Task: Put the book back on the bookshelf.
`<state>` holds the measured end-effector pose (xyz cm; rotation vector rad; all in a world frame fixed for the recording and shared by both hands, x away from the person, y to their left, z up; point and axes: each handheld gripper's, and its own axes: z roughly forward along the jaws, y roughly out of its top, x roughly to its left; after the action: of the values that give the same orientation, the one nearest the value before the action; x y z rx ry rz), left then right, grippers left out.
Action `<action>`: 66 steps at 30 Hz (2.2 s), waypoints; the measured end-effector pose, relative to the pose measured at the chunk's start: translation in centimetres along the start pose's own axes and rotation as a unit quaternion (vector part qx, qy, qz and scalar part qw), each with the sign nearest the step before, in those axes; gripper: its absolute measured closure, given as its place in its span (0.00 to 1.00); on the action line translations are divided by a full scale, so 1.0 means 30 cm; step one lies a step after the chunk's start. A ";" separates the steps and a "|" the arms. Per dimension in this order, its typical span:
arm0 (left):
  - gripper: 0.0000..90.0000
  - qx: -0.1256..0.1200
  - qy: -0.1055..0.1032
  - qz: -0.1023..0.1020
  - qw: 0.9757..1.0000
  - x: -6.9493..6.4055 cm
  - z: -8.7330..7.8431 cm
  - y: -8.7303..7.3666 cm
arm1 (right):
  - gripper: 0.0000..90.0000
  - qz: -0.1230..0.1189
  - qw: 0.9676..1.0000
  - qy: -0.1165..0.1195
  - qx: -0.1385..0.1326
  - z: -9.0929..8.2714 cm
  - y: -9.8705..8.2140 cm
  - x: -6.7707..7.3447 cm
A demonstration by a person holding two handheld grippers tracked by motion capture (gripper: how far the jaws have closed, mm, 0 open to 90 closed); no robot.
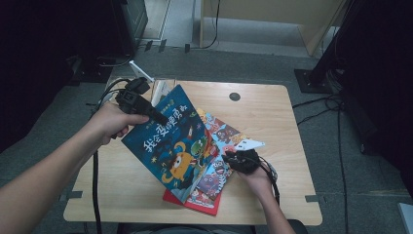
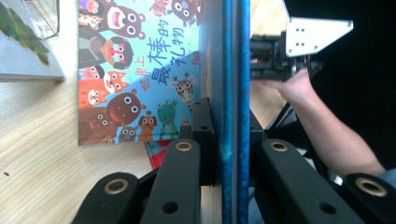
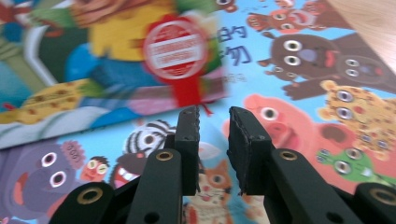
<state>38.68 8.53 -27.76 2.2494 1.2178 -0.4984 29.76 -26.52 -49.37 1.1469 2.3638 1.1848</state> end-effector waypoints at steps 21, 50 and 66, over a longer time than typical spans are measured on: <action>0.92 -0.070 0.013 -0.062 0.996 0.127 -0.237 -0.232 | 0.67 -0.003 1.000 -0.003 -0.011 0.041 0.029 -0.017; 0.91 -0.123 0.065 -0.170 0.976 0.312 -0.430 -0.424 | 0.61 -0.039 0.999 0.002 -0.009 0.093 0.035 -0.025; 0.91 -0.126 0.132 -0.205 0.962 0.392 -0.521 -0.369 | 0.61 -0.043 0.999 -0.001 -0.010 0.095 0.035 -0.023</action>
<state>36.56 30.70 -24.84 1.8899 1.7919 -0.1762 32.29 -25.06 -50.44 1.0272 2.3685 1.1762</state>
